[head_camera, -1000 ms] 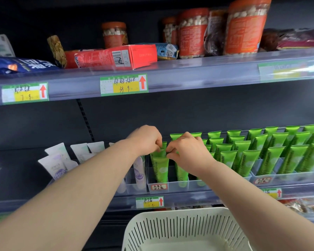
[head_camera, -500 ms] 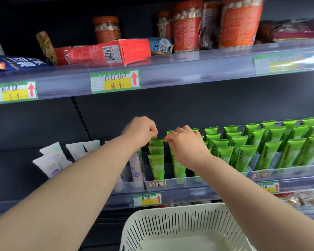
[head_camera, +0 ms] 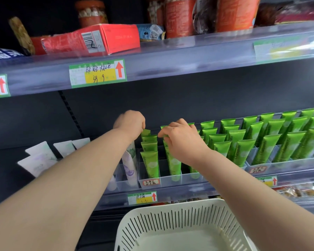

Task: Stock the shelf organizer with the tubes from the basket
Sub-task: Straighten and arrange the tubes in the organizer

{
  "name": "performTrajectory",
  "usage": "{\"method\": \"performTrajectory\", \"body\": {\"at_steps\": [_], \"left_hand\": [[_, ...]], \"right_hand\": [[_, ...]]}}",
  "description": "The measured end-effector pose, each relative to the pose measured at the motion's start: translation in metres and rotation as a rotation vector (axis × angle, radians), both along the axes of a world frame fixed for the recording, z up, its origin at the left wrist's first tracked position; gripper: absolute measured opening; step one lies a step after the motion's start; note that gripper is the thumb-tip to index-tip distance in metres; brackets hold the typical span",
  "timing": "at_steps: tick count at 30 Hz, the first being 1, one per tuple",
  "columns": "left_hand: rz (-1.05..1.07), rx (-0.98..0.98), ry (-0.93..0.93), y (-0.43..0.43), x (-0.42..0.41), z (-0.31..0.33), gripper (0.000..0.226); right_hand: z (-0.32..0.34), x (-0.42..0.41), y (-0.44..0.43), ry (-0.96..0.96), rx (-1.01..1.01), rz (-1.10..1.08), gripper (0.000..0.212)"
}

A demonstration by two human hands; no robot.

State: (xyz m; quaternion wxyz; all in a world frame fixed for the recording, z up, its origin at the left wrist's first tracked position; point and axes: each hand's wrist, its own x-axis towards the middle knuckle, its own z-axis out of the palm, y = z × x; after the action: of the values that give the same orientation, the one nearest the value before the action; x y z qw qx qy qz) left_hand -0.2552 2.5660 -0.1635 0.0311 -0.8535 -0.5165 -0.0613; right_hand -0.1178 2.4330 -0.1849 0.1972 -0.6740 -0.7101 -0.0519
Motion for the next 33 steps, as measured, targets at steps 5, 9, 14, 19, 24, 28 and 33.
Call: {"method": "performTrajectory", "body": {"at_steps": [5, 9, 14, 19, 24, 28, 33], "left_hand": [[-0.009, -0.005, -0.03, 0.003, 0.009, -0.002, 0.011], [-0.031, -0.071, -0.161, 0.003, 0.016, 0.0, 0.012], [-0.03, -0.133, -0.187, 0.002, 0.014, -0.007, 0.017], [-0.031, -0.155, -0.265, 0.0, 0.006, -0.006, 0.018], [-0.061, -0.148, -0.334, 0.003, -0.009, -0.002, 0.021], [-0.062, -0.152, -0.39, 0.003, -0.027, 0.007, 0.022], [-0.032, -0.122, -0.373, -0.001, -0.058, 0.016, 0.022]], "right_hand": [[-0.001, 0.004, 0.006, -0.01, 0.008, -0.011, 0.035], [-0.002, 0.007, 0.008, 0.002, 0.001, -0.034, 0.04], [-0.004, 0.007, 0.007, 0.0, -0.026, -0.039, 0.041], [-0.002, 0.003, 0.008, -0.006, -0.031, -0.04, 0.04], [0.005, -0.012, 0.011, -0.009, -0.009, -0.024, 0.042], [0.009, -0.03, 0.016, -0.022, 0.012, 0.016, 0.041], [0.007, -0.058, 0.025, -0.028, 0.015, 0.044, 0.028]]}}
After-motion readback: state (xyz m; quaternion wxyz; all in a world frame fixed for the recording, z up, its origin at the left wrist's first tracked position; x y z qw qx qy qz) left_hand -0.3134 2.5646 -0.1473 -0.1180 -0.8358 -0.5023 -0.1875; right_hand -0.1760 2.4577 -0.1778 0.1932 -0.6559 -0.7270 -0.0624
